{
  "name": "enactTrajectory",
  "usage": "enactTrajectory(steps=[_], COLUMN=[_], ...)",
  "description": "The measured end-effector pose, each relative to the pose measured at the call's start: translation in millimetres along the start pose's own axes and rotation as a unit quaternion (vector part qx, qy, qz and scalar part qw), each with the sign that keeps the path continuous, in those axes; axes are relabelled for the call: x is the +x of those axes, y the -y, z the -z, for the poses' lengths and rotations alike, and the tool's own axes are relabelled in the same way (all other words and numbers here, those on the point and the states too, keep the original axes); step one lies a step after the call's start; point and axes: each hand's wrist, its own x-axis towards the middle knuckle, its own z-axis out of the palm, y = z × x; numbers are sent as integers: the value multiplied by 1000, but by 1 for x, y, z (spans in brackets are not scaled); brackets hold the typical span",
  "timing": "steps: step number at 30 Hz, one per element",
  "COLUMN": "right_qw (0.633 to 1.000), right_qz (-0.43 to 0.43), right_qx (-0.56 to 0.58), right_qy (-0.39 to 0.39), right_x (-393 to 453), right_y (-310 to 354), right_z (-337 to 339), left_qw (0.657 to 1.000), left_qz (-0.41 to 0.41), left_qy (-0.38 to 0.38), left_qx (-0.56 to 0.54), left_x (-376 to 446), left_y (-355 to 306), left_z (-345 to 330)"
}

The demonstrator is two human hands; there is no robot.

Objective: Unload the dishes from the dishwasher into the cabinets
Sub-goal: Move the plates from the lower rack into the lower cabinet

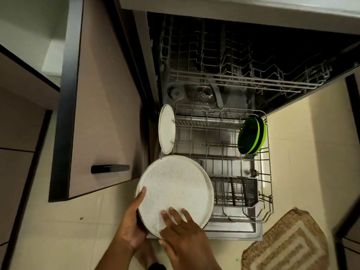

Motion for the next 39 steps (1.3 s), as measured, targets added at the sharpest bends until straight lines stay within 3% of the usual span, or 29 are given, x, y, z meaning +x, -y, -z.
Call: enactTrajectory(steps=[4,9,15,20,25,27,33,39], right_qw=[998,978,948,903,906,905,904,938], right_qz=[-14,-174,-293,-406,-403,-409,-413,-323], right_qx=[4,101,93,141,83,53,109,101], right_qy=[57,-50,-85,-4,96,100,16,-74], right_x=[9,71,177,241,275,280,251,186], right_y=[1,-20,-93,-124,-127,-126,-121,-121], right_z=[9,34,27,-2,-39,-49,-34,36], left_qw=[1000,1000,999,999,999,999,998,999], left_qz=[8,0,6,20,29,29,44,27], left_qy=[12,-17,-40,-41,-37,-36,-36,-30], left_qx=[2,17,20,6,-15,-15,-27,-9], left_x=[0,11,16,15,15,14,4,-8], left_y=[-9,-17,-18,-19,-17,-16,-11,-13], left_z=[2,13,19,24,34,38,46,40])
